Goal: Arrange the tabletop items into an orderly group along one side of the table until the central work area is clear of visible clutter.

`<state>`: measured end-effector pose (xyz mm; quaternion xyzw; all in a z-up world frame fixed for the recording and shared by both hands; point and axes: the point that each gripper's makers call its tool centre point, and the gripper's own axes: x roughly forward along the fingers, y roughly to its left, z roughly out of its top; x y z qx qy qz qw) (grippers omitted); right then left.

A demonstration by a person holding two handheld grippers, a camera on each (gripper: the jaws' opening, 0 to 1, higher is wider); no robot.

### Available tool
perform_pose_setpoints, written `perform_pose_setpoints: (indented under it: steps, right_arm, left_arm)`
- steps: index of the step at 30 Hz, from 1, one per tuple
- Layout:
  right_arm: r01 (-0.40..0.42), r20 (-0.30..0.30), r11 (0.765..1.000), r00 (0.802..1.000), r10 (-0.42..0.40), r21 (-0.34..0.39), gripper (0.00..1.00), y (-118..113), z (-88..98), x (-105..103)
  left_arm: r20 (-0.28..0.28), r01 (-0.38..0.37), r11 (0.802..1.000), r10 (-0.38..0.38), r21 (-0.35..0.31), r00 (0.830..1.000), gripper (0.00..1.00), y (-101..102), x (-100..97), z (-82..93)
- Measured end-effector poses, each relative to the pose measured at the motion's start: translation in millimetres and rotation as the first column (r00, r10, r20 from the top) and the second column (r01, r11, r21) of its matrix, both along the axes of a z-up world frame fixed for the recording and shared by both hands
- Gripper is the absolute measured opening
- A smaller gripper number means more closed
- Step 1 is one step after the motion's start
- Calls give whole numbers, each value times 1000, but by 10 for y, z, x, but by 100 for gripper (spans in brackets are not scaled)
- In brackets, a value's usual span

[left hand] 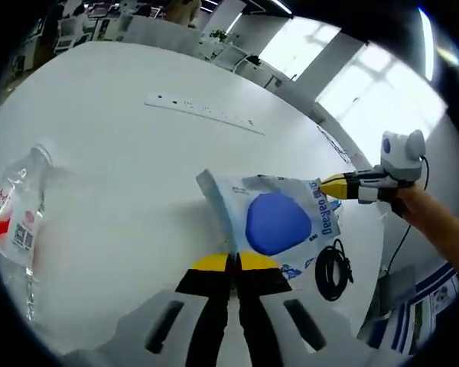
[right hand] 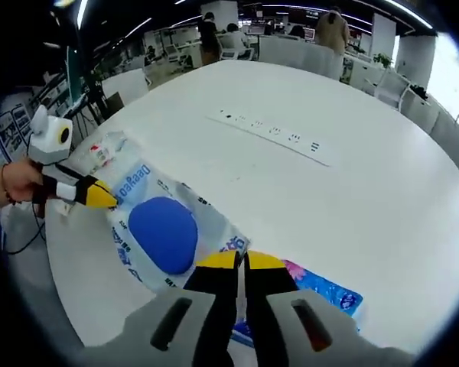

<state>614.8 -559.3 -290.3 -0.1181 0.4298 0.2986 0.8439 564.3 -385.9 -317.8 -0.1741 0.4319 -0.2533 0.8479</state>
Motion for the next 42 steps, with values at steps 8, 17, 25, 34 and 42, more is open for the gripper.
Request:
perform_pose_setpoints:
  steps: [8, 17, 25, 34, 42]
  right_arm:
    - [1, -17, 999, 1000, -2, -33, 0, -27, -73, -6]
    - [23, -36, 998, 999, -25, -58, 0, -25, -148, -10]
    - [21, -49, 996, 998, -25, -88, 0, -38, -200, -34]
    - [11, -51, 995, 999, -16, -103, 0, -43, -212, -39]
    - [9, -50, 994, 999, -14, -107, 1, -49, -201, -47]
  left_arm:
    - [-12, 5, 1000, -5, 1, 1000, 0, -17, -10, -59]
    - [-20, 12, 1000, -12, -1, 1000, 0, -28, -29, -107]
    - [-26, 13, 1000, -13, -2, 1000, 0, -24, -39, -143]
    - [-23, 18, 1000, -18, -3, 1000, 0, -29, -42, -158]
    - [-19, 24, 1000, -24, -9, 1000, 0, -36, -46, -149]
